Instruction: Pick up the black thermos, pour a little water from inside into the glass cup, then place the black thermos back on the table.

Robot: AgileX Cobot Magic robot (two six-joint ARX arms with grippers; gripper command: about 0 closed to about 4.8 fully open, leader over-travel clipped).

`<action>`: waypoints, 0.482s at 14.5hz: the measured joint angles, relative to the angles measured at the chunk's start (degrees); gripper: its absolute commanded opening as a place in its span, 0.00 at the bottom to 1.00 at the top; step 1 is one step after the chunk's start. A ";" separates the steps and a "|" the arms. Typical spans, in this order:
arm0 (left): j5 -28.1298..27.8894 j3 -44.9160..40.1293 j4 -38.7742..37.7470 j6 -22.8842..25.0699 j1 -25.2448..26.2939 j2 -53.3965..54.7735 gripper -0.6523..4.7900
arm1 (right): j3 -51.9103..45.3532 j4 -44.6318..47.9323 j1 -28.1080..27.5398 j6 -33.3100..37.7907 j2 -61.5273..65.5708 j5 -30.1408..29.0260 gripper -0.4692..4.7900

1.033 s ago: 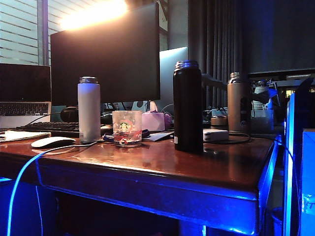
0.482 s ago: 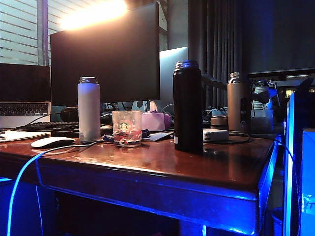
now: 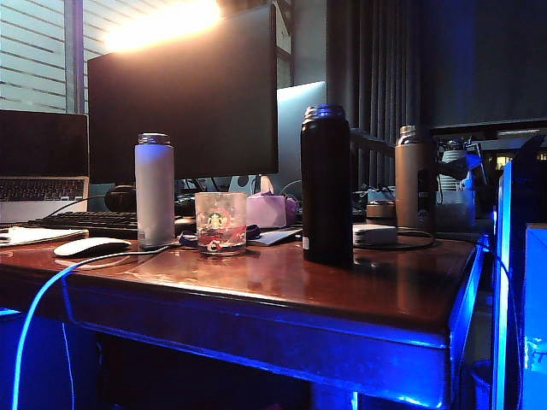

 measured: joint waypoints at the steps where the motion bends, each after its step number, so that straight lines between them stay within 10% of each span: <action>1: 0.00 -1.77 0.77 0.00 0.00 -0.04 0.11 | 0.00 -0.04 0.00 0.00 0.02 0.00 0.09; 7: -0.04 -8.59 4.39 0.42 0.00 -0.04 0.11 | 0.00 -1.60 0.04 0.00 0.00 0.00 0.09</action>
